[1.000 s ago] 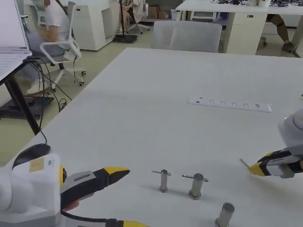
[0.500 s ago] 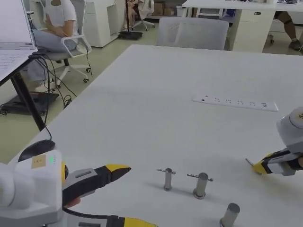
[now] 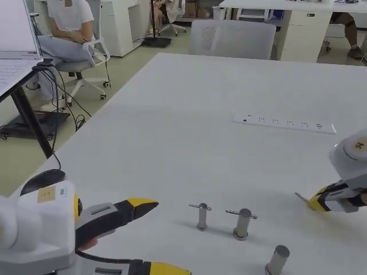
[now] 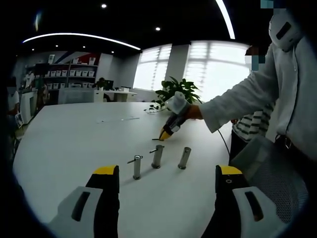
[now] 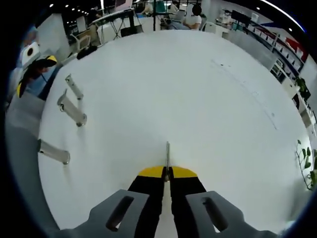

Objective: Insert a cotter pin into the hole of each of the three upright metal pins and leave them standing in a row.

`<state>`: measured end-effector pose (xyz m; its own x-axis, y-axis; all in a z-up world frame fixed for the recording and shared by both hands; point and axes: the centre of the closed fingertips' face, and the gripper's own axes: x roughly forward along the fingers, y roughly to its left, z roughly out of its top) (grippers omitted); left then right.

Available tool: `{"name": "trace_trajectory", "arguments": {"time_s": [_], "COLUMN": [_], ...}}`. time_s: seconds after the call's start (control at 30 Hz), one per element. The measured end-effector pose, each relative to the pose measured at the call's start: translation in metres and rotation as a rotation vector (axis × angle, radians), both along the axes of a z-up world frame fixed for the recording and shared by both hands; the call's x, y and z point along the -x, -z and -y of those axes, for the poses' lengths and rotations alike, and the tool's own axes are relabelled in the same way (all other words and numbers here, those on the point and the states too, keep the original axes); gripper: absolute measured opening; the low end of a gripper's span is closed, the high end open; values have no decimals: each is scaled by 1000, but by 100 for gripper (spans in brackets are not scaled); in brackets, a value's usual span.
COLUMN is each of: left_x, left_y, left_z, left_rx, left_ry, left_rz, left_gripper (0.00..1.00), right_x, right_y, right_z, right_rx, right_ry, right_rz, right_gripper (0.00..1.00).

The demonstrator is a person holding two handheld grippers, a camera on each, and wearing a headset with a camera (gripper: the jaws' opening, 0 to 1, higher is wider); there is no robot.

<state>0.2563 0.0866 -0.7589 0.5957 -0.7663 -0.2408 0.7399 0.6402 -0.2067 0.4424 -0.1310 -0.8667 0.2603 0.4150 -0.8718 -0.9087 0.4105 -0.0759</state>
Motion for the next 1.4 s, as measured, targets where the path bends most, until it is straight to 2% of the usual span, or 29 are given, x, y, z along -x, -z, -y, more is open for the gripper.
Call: {"name": "trace_trajectory", "arguments": {"time_s": [0.23,1.4], "left_x": [-1,0], "left_y": [-2,-3], "left_z": [-2,7], "left_rx": [-2,-7], "left_ry": [-2,19], "left_rz": [1,1], "left_gripper": [79,78], "right_x": [-1,5], "right_y": [0,-11], "right_z": [-1,5], "right_rx": [36,39], "right_ry": [-71,-128], "right_rz": [13,55], "right_gripper": [5,3]}}
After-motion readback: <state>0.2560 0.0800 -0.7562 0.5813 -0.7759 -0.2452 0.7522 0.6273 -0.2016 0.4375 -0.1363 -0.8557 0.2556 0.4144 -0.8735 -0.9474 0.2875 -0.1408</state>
